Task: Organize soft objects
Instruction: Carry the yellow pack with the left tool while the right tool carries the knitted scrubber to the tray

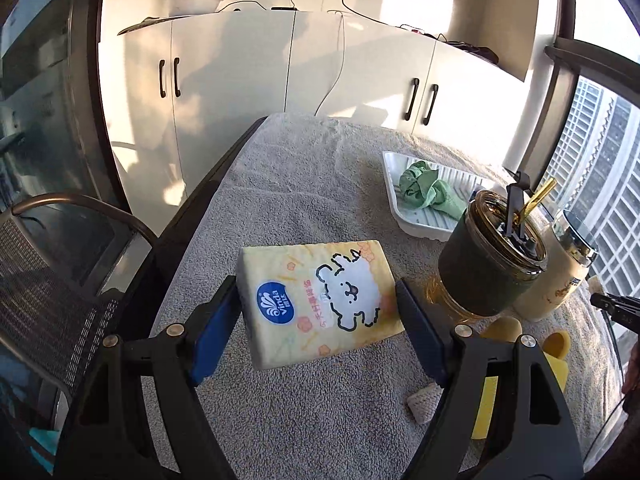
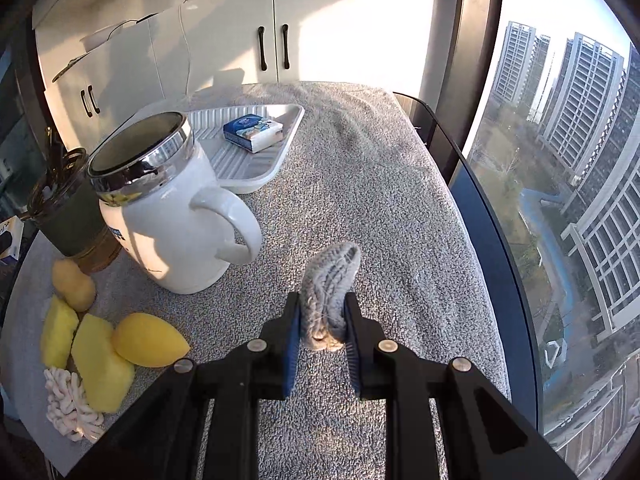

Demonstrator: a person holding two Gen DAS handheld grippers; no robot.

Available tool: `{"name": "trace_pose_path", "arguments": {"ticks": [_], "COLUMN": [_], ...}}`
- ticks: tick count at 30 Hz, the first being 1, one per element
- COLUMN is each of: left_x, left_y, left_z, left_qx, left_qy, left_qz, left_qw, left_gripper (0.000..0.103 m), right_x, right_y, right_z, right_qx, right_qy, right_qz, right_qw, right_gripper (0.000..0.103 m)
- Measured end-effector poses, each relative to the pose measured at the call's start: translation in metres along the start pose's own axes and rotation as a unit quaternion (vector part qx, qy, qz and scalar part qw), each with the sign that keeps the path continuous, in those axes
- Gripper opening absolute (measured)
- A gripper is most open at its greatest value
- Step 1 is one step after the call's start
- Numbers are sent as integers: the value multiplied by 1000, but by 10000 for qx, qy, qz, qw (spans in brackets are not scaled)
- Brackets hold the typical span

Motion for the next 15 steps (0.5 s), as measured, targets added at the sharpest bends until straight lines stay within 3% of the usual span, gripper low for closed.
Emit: {"name": "trace_pose_path", "arguments": {"ticks": [15], "left_x": [-84], "left_y": [82], "left_z": [43], "left_qx": [-23], "left_qy": [189], "left_qz": [-122], "left_qw": [9997], "left_gripper": [76], "right_x": [-59], "right_y": [77], "right_z": [-11], "right_qx": [-18], "right_qy": [-230], "right_qz": [85], "right_qw": [9997], "right_gripper": [22]}}
Point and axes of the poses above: each gripper's, at about its wrist camera, not at the fingertips, and x roughly against the way its jaws point, z to its left, y to its top, the point moved 10 cm from there along -x, roughly the way its jaws point, and after that the axes turned 13 degrees about -x, right-handed, at the moved point
